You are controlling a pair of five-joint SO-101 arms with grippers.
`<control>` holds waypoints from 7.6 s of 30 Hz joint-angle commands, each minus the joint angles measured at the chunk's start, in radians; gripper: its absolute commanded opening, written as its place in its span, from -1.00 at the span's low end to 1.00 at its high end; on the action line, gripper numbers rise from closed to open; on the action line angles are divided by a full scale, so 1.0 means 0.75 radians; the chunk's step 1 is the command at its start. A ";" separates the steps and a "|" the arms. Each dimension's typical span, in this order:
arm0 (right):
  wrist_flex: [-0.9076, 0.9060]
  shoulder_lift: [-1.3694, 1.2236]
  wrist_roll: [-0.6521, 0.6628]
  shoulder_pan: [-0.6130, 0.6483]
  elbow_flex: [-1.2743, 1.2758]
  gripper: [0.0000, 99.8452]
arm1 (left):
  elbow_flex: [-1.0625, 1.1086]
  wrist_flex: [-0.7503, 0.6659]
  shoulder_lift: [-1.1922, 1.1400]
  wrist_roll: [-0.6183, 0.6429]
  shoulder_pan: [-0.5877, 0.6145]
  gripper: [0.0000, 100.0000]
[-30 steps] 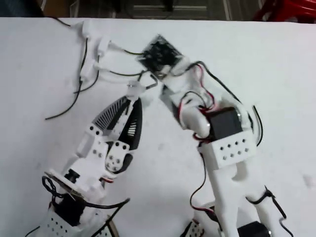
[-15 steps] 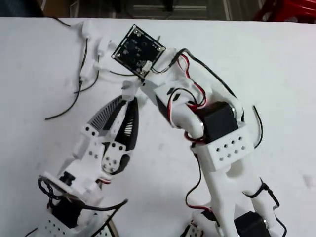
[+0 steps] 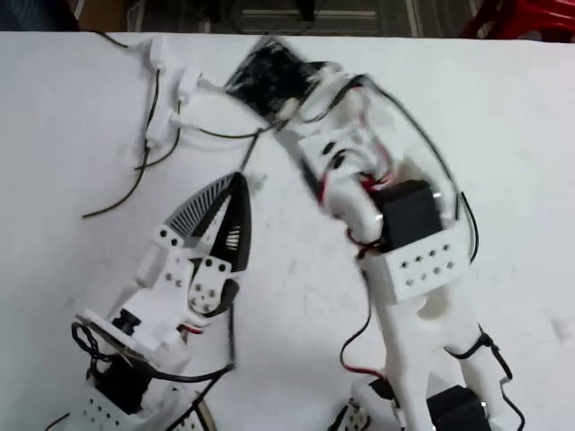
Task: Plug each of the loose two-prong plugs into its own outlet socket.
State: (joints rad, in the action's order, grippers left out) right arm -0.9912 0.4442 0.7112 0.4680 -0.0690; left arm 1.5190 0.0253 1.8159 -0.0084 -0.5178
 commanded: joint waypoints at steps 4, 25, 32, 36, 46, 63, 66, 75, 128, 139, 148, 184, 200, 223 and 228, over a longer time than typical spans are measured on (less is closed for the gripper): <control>-0.075 -0.015 0.004 -0.075 -0.006 -0.96 | 0.043 0.237 0.001 0.014 0.118 -0.95; -0.592 -0.705 -0.280 -0.588 -0.006 -0.96 | -0.902 0.849 -1.562 0.018 0.281 -0.95; -0.576 -0.877 -0.276 -0.586 -0.006 -0.96 | -1.260 1.256 -2.004 0.155 0.281 -0.94; -0.549 -0.954 -0.278 -0.586 -0.006 -0.96 | -1.424 1.473 -2.137 0.198 0.281 -0.94; -0.519 -1.059 -0.270 -0.586 -0.008 -0.96 | -1.477 1.590 -2.360 0.200 0.281 -0.94; -0.500 -1.069 -0.270 -0.584 -0.006 -0.96 | -1.473 1.438 -2.548 0.687 0.214 -0.73; -0.500 -1.069 -0.270 -0.584 -0.006 -0.96 | -1.461 1.412 -2.550 0.691 0.234 -0.73; -0.500 -1.071 -0.270 -0.584 -0.006 -0.96 | -1.363 1.275 -2.548 0.694 0.314 -0.73; -0.474 -1.196 -0.268 -0.588 -0.008 -0.96 | -1.473 1.387 -2.749 0.620 0.330 -0.58; -0.480 -1.194 -0.270 -0.588 -0.008 -0.96 | -1.892 1.718 -3.098 0.618 0.328 -0.96; -0.480 -1.196 -0.270 -0.588 -0.008 -0.96 | -1.980 1.792 -3.127 0.616 0.326 -0.95; -0.402 -1.188 -0.280 -0.725 -0.014 -0.96 | -1.647 1.493 -2.018 0.614 -0.028 -0.96; -0.406 -1.186 -0.280 -0.717 -0.014 -0.96 | -0.493 0.284 -1.081 0.419 -0.030 -0.95; -0.613 -0.345 -0.270 -0.447 -0.016 -0.96 | 0.237 -0.205 -0.083 0.184 -0.132 -0.96; -0.605 -0.052 -0.266 -0.326 -0.016 -0.96 | 0.233 -0.053 0.017 0.131 -0.132 -0.96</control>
State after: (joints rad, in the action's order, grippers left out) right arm -1.4438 0.2524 0.5117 0.1657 -0.0690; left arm 1.6985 -0.0683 1.7806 0.1128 -0.6068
